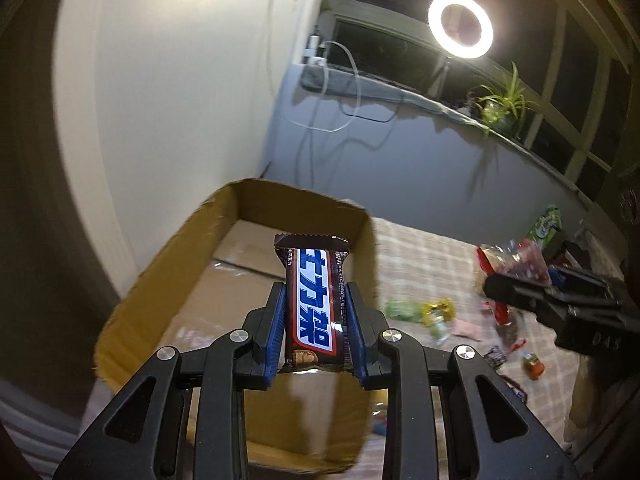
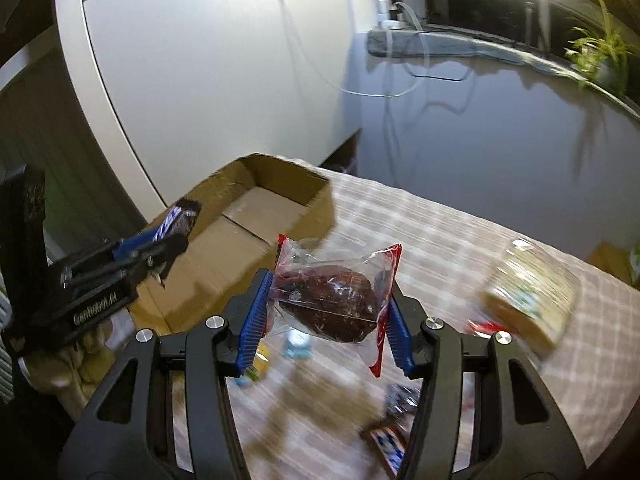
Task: Organize snacks
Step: 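Carry the chocolate bar and dried-meat bag over the cardboard box with both tools, then open the left tool over the box while the right tool releases the bag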
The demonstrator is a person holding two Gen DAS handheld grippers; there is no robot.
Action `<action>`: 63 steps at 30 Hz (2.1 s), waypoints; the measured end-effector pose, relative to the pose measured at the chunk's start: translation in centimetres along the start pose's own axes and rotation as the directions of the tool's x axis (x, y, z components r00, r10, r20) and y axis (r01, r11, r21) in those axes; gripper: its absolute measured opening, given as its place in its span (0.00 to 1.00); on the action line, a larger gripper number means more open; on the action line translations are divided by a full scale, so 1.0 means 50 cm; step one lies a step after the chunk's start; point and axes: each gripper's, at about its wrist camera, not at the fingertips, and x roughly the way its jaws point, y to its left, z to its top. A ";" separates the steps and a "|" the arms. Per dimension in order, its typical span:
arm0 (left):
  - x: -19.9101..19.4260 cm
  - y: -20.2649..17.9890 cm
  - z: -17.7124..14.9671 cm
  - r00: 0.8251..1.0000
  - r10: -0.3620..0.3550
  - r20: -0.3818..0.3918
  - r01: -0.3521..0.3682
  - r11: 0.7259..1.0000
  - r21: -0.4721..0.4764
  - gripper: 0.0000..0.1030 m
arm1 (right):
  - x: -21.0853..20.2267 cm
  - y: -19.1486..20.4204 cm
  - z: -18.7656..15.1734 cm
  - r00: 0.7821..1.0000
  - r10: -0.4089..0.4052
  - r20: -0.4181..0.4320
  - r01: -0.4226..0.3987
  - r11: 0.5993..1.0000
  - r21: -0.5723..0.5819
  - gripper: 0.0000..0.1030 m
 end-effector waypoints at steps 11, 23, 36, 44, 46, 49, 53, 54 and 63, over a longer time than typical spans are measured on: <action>-0.004 0.077 -0.023 0.999 0.047 -0.012 -0.047 0.998 -0.049 0.26 | 0.148 0.113 0.067 0.995 0.067 -0.067 -0.071 0.996 -0.060 0.54; -0.008 0.112 -0.032 0.997 0.072 -0.017 -0.073 0.995 -0.073 0.26 | 0.230 0.155 0.083 0.988 0.098 -0.123 -0.106 0.993 -0.060 0.54; -0.017 0.111 -0.031 0.997 0.070 0.007 -0.070 0.995 -0.078 0.26 | 0.230 0.163 0.088 0.989 0.089 -0.117 -0.097 0.993 -0.062 0.58; -0.019 0.109 -0.029 0.997 0.074 0.011 -0.073 0.995 -0.073 0.26 | 0.215 0.158 0.094 0.992 0.078 -0.097 -0.084 0.995 -0.055 0.68; -0.022 0.107 -0.028 0.997 0.071 0.016 -0.069 0.995 -0.073 0.26 | 0.208 0.155 0.095 0.993 0.076 -0.091 -0.081 0.995 -0.054 0.68; -0.028 0.097 -0.026 0.997 0.067 0.026 -0.065 0.996 -0.064 0.26 | 0.196 0.151 0.094 0.994 0.073 -0.084 -0.078 0.996 -0.053 0.68; -0.034 0.082 -0.022 0.998 0.050 0.041 -0.048 0.998 -0.050 0.26 | 0.173 0.140 0.092 0.995 0.067 -0.072 -0.071 0.996 -0.049 0.68; -0.034 0.079 -0.021 0.998 0.047 0.043 -0.045 0.998 -0.046 0.26 | 0.168 0.137 0.092 0.995 0.065 -0.069 -0.068 0.997 -0.048 0.68; -0.049 0.023 -0.018 0.997 -0.020 0.068 0.020 1.000 -0.001 0.33 | 0.085 0.072 0.070 0.999 0.021 -0.032 -0.021 1.000 -0.010 0.77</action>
